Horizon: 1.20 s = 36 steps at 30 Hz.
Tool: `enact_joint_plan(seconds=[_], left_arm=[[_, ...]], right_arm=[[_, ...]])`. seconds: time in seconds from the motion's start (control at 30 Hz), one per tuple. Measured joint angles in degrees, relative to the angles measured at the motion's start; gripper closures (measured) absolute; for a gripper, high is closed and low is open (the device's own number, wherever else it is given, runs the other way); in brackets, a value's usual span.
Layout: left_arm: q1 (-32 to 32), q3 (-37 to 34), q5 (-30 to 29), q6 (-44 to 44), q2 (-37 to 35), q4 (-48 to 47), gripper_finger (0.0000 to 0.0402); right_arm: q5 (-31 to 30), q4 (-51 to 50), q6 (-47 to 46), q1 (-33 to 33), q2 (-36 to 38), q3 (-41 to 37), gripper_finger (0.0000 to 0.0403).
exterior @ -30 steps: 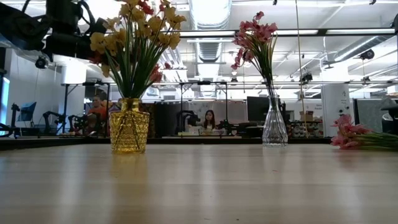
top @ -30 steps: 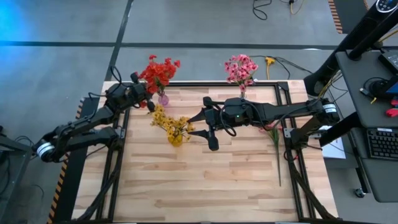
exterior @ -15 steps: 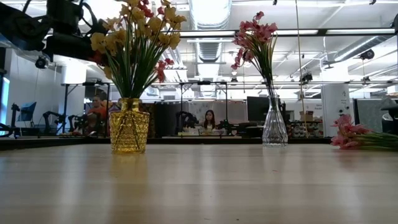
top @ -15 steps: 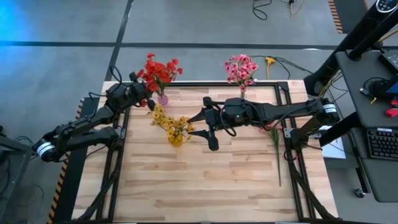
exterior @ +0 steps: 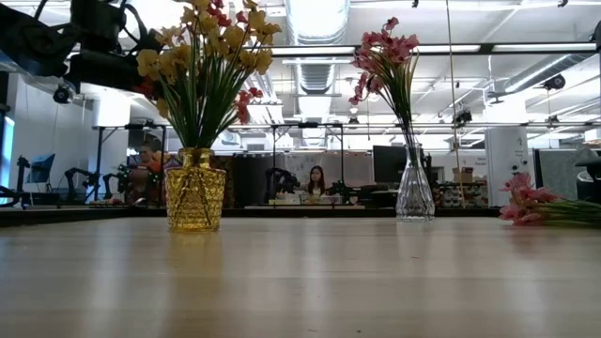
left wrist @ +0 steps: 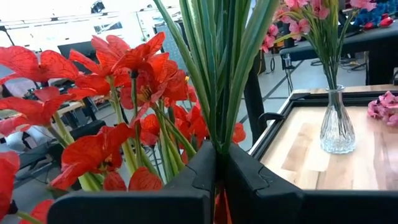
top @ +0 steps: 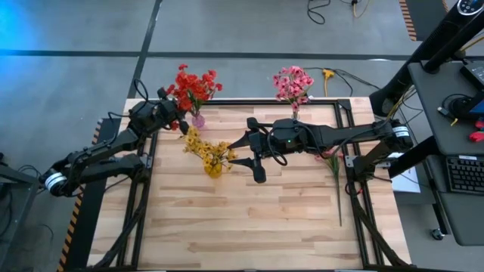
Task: Sort flowers into vase by color
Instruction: Put the red flower into the purple flower vase
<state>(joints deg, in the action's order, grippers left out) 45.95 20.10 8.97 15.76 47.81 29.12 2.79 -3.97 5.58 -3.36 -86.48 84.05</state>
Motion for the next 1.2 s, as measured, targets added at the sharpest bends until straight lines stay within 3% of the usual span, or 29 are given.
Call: enact_joint_plan(seconds=[0.2, 1.2], left_arm=[[0.02, -0.4, -2.28, -0.47, 0.01, 0.05, 0.04], [0.02, -0.48, -2.62, -2.83, 1.84, 0.87, 0.0383]], right_arm=[[0.0, 0.0, 0.0, 0.0, 0.0, 0.0, 0.0202], [0.09, -0.02, 0.68, 0.0, 0.0, 0.0, 0.0202]])
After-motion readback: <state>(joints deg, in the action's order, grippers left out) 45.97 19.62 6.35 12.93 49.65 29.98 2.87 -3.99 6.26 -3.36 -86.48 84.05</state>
